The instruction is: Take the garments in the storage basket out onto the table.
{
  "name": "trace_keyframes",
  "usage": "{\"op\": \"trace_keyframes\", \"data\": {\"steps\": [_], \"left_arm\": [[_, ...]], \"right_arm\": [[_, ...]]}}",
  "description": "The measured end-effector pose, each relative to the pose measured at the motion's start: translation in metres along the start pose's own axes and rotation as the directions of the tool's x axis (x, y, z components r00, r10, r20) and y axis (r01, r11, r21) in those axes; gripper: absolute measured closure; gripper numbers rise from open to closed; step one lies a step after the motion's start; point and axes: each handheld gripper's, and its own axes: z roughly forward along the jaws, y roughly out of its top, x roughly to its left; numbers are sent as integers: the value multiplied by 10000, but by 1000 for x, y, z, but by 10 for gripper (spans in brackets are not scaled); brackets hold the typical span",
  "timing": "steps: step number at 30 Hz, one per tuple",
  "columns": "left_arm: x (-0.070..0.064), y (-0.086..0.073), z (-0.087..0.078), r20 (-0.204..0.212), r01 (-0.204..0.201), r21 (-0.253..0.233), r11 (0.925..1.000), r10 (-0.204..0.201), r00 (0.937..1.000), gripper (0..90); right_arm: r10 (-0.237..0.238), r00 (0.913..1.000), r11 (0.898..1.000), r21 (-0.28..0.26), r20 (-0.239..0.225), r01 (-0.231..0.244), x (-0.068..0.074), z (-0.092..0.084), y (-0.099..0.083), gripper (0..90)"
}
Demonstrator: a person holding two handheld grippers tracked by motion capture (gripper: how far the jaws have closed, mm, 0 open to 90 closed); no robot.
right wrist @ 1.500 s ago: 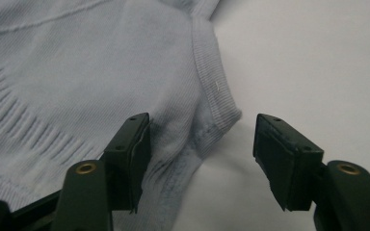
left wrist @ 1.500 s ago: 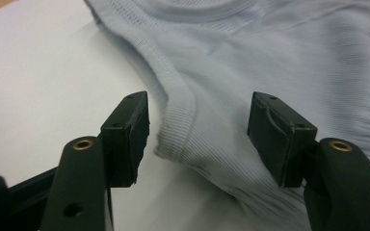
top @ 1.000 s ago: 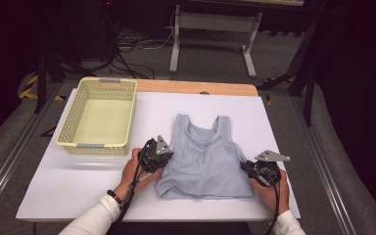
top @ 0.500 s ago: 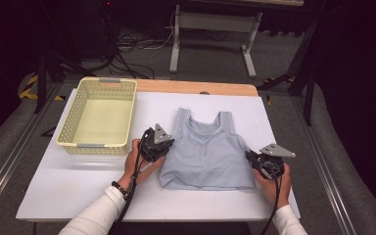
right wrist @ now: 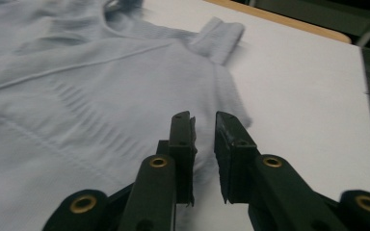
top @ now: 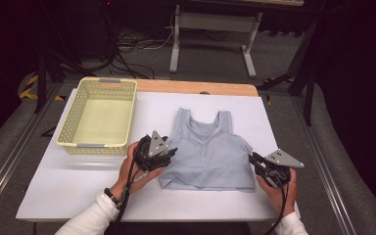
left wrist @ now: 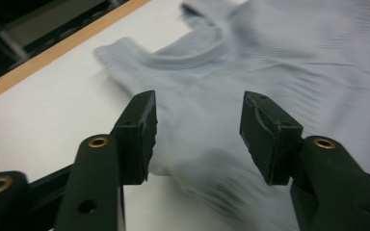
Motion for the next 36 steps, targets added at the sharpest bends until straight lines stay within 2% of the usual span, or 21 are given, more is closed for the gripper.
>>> {"op": "trace_keyframes", "data": {"steps": [3,5,7,10,15,18,21,24,26,27,28,29,31,34,36], "left_arm": [[-17,-7,-12,783,-357,-1,9994,356,9963,421],[-27,-17,-17,1167,-660,323,9973,618,9912,400],[-33,-26,-19,1391,-792,633,9949,698,9878,392],[-36,-39,-17,1520,-849,1100,9903,677,9861,395],[-37,-48,-12,1568,-911,1510,9843,671,9854,463],[-35,-49,-7,1612,-890,1780,9800,602,9851,533],[-33,-50,-5,1655,-678,1834,9807,372,9855,592],[-29,-50,-4,1748,-703,1919,9789,364,9839,679],[-28,-49,-5,1688,-568,1876,9806,247,9853,678],[-28,-47,-7,1622,-688,1800,9813,394,9860,654],[-28,-45,-11,1638,-738,1609,9842,471,9854,620],[-28,-43,-15,1715,-831,1328,9877,597,9834,623],[-29,-38,-24,1641,-875,946,9917,712,9839,659],[-30,-34,-35,1962,-965,646,9932,821,9771,754],[-34,-35,-35,2359,-1205,692,9903,1012,9665,803]], "right_arm": [[-246,9973,9994,217,-687,261,14,-2,0,785],[-433,9944,9985,306,-962,464,22,-3,-2,762],[-545,9898,9973,425,-1318,606,31,-4,-5,742],[-692,9889,9951,608,-1315,777,37,-7,-10,710],[-419,9923,9927,1075,-1167,545,35,-11,-22,629],[-307,9916,9895,1361,-1255,478,35,-12,-28,637],[-338,9912,9837,1713,-1277,556,35,-10,-32,657],[-213,9899,9849,1670,-1398,447,32,-10,-34,722],[-208,9895,9850,1664,-1428,447,32,-11,-34,773],[-310,9890,9847,1652,-1445,550,32,-11,-34,810],[-433,9882,9844,1627,-1468,673,33,-11,-34,849],[-514,9882,9838,1629,-1442,750,34,-12,-34,871],[-704,9876,9826,1606,-1402,928,35,-12,-34,888],[-739,9884,9834,1550,-1328,943,35,-14,-34,900],[-729,9890,9847,1484,-1284,918,35,-15,-33,900]]}}
